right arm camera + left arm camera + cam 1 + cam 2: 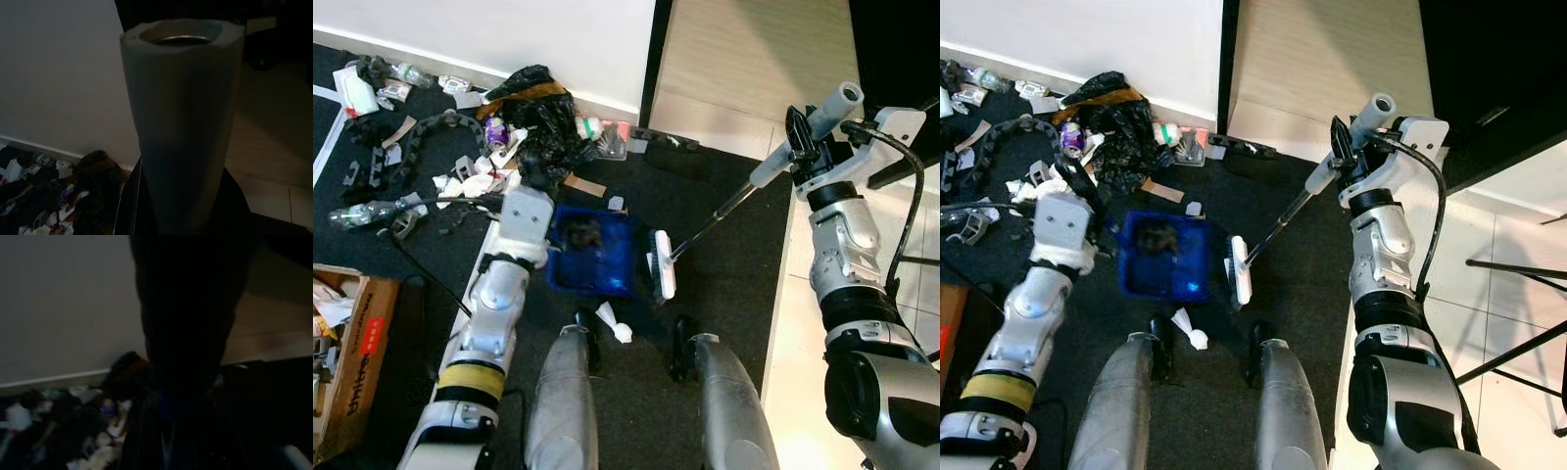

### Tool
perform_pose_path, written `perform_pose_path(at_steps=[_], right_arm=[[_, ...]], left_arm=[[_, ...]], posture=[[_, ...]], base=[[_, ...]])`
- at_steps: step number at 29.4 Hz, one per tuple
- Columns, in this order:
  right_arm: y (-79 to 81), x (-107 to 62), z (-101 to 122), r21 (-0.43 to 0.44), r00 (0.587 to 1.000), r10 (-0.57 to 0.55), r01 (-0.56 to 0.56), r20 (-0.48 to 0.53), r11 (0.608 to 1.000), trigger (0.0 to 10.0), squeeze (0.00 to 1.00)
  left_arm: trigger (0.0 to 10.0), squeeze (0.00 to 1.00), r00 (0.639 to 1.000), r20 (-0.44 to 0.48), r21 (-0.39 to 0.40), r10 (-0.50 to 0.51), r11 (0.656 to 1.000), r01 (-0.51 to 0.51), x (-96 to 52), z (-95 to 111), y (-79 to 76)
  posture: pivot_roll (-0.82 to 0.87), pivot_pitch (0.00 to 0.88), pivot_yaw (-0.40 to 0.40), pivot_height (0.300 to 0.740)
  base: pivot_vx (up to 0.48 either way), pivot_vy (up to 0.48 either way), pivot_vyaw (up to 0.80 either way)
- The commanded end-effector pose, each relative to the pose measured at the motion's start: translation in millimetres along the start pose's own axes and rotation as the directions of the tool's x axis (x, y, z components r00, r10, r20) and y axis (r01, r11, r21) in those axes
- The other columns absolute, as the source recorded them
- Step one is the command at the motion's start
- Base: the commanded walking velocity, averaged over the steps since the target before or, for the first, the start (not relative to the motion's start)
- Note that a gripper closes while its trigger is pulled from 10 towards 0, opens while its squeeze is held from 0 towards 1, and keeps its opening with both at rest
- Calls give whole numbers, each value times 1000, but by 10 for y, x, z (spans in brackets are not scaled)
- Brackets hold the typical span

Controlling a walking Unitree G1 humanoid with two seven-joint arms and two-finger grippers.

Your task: Sweep floor

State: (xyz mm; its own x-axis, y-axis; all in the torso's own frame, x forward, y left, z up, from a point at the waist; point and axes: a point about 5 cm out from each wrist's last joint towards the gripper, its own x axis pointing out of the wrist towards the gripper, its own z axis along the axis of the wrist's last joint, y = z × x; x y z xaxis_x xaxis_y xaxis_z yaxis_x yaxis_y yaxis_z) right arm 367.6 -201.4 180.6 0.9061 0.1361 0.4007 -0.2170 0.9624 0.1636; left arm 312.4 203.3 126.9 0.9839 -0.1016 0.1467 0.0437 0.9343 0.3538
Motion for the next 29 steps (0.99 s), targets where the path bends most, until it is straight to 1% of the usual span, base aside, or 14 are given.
perform_pose_path(at_steps=[1,6,8,9,10,11,15,18,21,22,23,25,27,29], right_arm=[[-61,-135,-152,-3,997,-21,21,-72,1000,10000,0],[-55,-139,-168,-13,996,-22,21,-85,1000,10000,0],[-68,-142,-177,-18,995,-33,32,-97,999,10000,0],[-68,-142,-177,-18,995,-33,32,-97,999,10000,0],[-86,-145,-188,-30,993,-48,45,-111,999,10000,0],[-126,-151,-200,-45,988,-77,71,-135,996,10000,0],[-177,-159,-208,-54,982,-109,101,-153,993,10000,0],[-197,-161,-212,-63,979,-122,113,-162,992,10000,0],[-197,-161,-212,-63,979,-122,113,-162,992,10000,0],[-203,-160,-209,-63,979,-125,117,-162,991,10000,0],[-203,-160,-209,-63,979,-125,117,-162,991,10000,0],[-228,-167,-219,-68,974,-143,132,-174,989,10000,0],[-241,-171,-224,-76,971,-154,142,-182,987,10000,0],[-253,-171,-222,-81,969,-162,149,-184,985,10000,0]], left_arm=[[10000,0,1000,-17,21,-3,1000,4,-63,-44,17],[10000,0,999,-36,4,-32,999,32,-103,-96,-63],[10000,0,997,-51,-23,-56,998,55,-123,-125,-162],[10000,0,997,-51,-23,-56,998,55,-123,-125,-162],[10000,0,995,-56,-38,-77,996,75,-129,-134,-236],[10000,0,992,-60,-70,-113,992,109,-141,-136,-373],[10000,0,987,-60,-107,-147,984,140,-146,-123,-494],[10000,0,985,-57,-138,-160,979,151,-144,-111,-549],[10000,0,985,-57,-138,-160,979,151,-144,-111,-549],[10000,0,985,-55,-159,-164,975,154,-141,-101,-572],[10000,0,985,-55,-159,-164,975,154,-141,-101,-572],[10000,0,985,-70,-277,-160,951,135,-123,-101,-627],[10000,0,984,-90,-358,-157,927,115,-116,-109,-658],[10000,0,981,-116,-393,-158,914,101,-116,-130,-678]], posture=[[132,405,-79,740],[127,403,-78,740],[123,404,-78,740],[123,404,-78,740],[123,404,-78,740],[119,404,-77,740],[119,403,-77,740],[120,402,-76,740],[120,402,-76,740],[120,402,-76,740],[120,402,-76,740],[121,401,-78,740],[120,400,-77,740],[120,398,-75,740]], base=[[0,0,0],[0,0,0],[0,0,0],[0,0,0],[0,0,0],[0,0,0],[0,0,0],[0,0,0],[0,0,0],[0,0,0],[0,0,0],[0,0,0],[0,0,0],[0,0,0]])
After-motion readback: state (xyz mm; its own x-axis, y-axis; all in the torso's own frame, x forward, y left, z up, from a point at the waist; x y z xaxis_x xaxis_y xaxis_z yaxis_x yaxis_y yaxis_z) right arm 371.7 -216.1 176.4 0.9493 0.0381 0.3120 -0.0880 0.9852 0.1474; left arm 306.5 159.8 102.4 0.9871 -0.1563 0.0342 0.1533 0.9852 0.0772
